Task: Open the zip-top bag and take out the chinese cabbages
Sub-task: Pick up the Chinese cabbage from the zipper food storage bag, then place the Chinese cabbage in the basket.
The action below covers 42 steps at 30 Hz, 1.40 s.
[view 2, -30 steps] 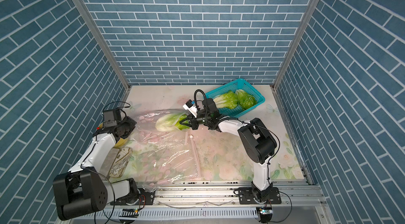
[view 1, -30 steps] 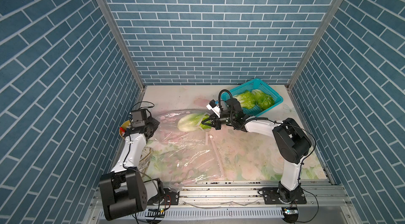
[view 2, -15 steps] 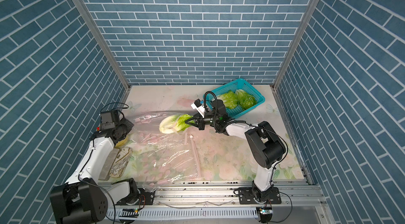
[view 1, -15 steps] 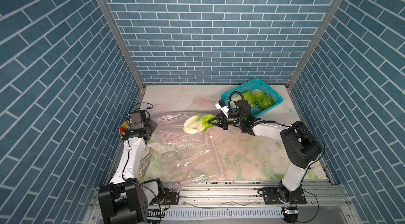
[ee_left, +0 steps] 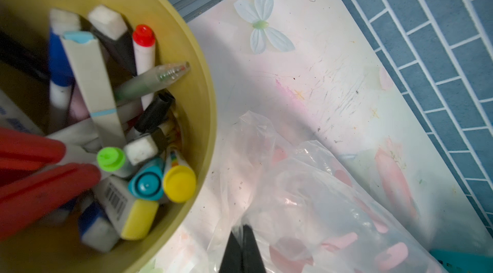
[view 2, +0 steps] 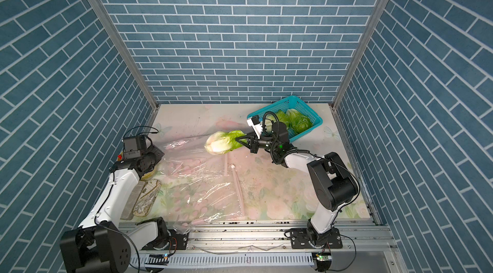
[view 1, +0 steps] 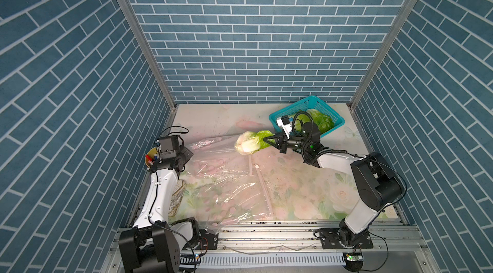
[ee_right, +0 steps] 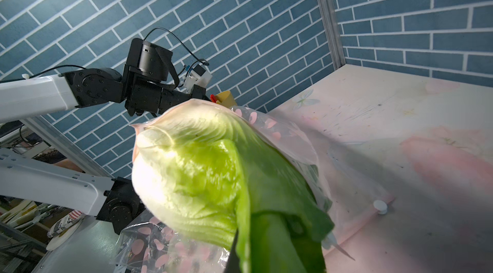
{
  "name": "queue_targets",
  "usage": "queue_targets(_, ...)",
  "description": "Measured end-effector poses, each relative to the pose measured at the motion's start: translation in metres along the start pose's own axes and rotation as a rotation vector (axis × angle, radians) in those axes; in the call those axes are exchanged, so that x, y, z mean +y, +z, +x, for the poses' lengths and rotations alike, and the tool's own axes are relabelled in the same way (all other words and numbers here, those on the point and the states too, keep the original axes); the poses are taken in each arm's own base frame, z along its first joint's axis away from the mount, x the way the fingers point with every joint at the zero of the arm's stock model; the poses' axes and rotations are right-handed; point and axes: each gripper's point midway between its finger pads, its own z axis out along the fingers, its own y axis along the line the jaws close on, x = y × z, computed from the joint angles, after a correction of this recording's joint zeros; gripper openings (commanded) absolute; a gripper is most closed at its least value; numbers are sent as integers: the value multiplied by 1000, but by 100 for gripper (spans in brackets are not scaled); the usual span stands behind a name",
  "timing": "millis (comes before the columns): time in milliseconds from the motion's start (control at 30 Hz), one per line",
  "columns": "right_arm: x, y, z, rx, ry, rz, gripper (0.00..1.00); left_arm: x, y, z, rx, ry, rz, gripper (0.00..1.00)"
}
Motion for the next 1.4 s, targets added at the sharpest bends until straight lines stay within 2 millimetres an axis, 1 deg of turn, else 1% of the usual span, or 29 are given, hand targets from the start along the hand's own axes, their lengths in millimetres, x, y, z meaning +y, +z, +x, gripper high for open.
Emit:
queue_targets(67,1,-3,-5,-15,-11,16,0,-1,0,0,1,0,4,0)
queue_targets(167,-2,-8,-11,-44,-25,61,0,0,1,1,-1,0,0,0)
queue_targets(267,-13,-18,-19,-97,-44,144,0,8,2,-2,-21,-5,-33,0)
queue_targets(367,-31,-34,-35,-179,-73,251,0,21,4,-8,-49,-17,-87,0)
queue_targets(500,-49,-51,-60,-290,-88,359,0,27,7,-8,-48,-20,-111,0)
queue_targets(600,-50,-54,-69,-329,-98,381,0,27,8,-7,-44,-19,-113,0)
queue_targets(667,-56,-54,-72,-310,-79,414,0,26,9,-7,-44,-20,-104,0)
queue_targets(700,-59,-52,-73,-285,-73,431,0,24,9,-7,-43,-20,-98,3)
queue_targets(733,-63,-52,-76,-254,-69,461,0,22,9,-7,-44,-20,-88,16)
queue_targets(800,-64,-54,-88,-204,-84,506,0,17,9,-8,-40,-14,-62,51)
queue_targets(867,-58,-64,-106,-156,-128,541,0,11,10,-7,-32,-8,-31,73)
queue_targets(900,-55,-70,-113,-136,-147,556,0,10,10,-6,-28,-7,-21,98)
queue_targets(967,-50,-86,-131,-84,-194,596,0,6,10,-5,-18,2,0,100)
queue_targets(1033,-48,-99,-143,-34,-243,635,0,2,9,-5,-10,10,17,100)
queue_targets(1067,-48,-107,-145,-1,-270,666,0,0,8,-5,-8,16,26,100)
queue_targets(1133,-51,-123,-139,71,-301,719,0,-8,4,-9,-10,32,51,100)
queue_targets(1233,-60,-148,-116,212,-300,769,0,-24,-7,-21,-35,72,100,100)
queue_targets(1300,-68,-170,-102,299,-266,771,0,-36,-16,-29,-56,101,140,100)
queue_targets(1333,-70,-181,-99,323,-241,758,0,-42,-20,-33,-65,115,158,100)
queue_targets(1400,-78,-207,-102,340,-173,729,0,-54,-27,-36,-74,149,196,100)
